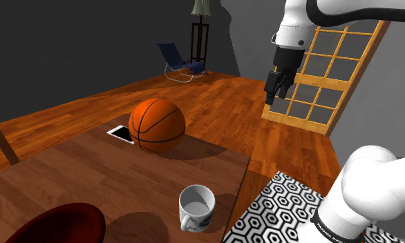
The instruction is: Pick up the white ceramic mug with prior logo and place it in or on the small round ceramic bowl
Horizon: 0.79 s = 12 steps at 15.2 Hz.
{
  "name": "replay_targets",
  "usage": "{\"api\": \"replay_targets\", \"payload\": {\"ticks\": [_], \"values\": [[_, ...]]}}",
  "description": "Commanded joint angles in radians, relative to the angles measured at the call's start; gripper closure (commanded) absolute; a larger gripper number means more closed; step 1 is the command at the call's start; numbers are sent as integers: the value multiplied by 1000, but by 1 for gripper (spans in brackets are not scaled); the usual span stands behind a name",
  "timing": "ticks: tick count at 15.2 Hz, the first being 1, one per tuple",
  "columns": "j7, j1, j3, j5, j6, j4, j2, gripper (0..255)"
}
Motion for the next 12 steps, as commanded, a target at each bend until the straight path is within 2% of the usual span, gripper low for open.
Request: {"api": "replay_targets", "payload": {"ticks": [1, 12], "values": [[0, 0, 0, 0, 0, 0, 0, 0], [215, 71, 191, 169, 243, -216, 30, 0]]}}
